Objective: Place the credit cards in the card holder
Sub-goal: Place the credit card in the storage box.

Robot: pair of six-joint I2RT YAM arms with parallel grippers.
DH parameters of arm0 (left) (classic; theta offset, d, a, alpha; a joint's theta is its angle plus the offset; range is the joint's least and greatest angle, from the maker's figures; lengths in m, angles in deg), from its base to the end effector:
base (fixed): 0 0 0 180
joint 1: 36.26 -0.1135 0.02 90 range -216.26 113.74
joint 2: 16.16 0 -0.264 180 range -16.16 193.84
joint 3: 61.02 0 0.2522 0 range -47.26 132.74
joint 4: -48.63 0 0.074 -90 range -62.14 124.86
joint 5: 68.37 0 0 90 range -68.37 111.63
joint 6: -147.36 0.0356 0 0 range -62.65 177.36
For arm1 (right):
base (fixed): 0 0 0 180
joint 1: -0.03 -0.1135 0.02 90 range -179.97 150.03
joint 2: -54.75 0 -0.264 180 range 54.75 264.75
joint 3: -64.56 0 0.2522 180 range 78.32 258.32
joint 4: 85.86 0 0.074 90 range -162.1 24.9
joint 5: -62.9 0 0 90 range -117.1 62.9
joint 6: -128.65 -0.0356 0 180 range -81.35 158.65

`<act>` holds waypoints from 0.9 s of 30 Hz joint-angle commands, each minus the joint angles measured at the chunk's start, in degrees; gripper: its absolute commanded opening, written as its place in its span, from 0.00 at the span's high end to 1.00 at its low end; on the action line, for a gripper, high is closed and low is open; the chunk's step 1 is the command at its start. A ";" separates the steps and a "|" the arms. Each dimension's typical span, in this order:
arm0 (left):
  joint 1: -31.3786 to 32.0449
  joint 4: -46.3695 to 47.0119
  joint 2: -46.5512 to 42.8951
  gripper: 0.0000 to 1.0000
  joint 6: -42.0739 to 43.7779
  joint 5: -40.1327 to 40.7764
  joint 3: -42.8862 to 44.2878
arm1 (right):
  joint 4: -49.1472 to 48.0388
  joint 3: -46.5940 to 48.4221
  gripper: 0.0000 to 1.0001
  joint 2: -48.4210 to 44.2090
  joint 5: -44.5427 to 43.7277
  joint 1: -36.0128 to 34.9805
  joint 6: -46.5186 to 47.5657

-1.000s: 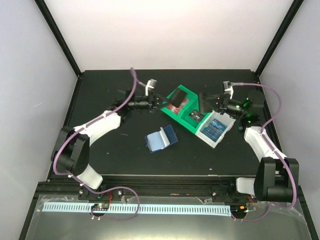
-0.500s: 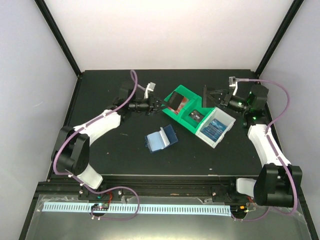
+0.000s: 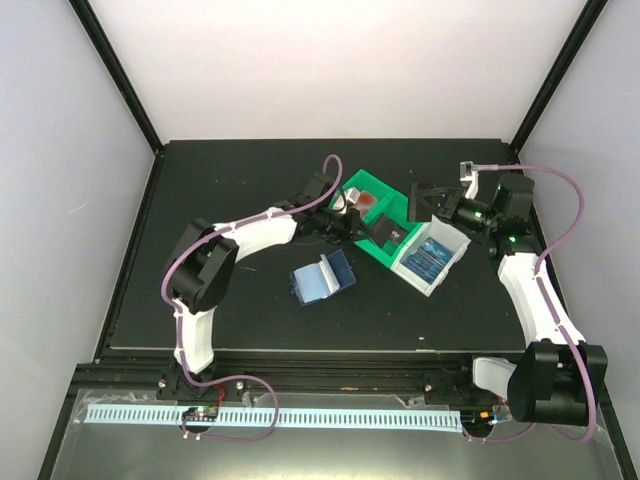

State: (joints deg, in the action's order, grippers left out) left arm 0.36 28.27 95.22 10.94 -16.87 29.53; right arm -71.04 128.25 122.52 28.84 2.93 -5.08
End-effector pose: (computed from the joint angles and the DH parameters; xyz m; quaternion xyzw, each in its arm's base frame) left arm 0.3308 -0.2735 0.2026 0.0623 0.8682 -0.4834 0.0930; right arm 0.2617 0.0163 0.3095 0.0340 0.7678 0.5367 0.3481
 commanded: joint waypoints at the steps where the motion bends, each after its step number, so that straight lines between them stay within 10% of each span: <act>1: 1.04 -4.55 3.28 0.98 3.45 4.36 6.80 | 1.40 -0.34 0.98 -0.10 -1.64 0.02 2.04; 14: 2.32 -6.63 11.84 0.87 2.98 9.25 14.24 | 2.37 -0.14 0.98 0.45 -3.11 0.00 1.89; 27: 2.18 -14.23 -3.55 0.43 10.58 14.77 5.90 | 11.85 2.75 0.98 -0.04 -13.78 -6.16 10.85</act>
State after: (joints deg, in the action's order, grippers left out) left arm 2.39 16.84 101.60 17.46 -5.46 38.65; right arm -62.39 129.23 122.63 20.62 -0.22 1.70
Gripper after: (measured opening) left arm 0.508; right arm 0.018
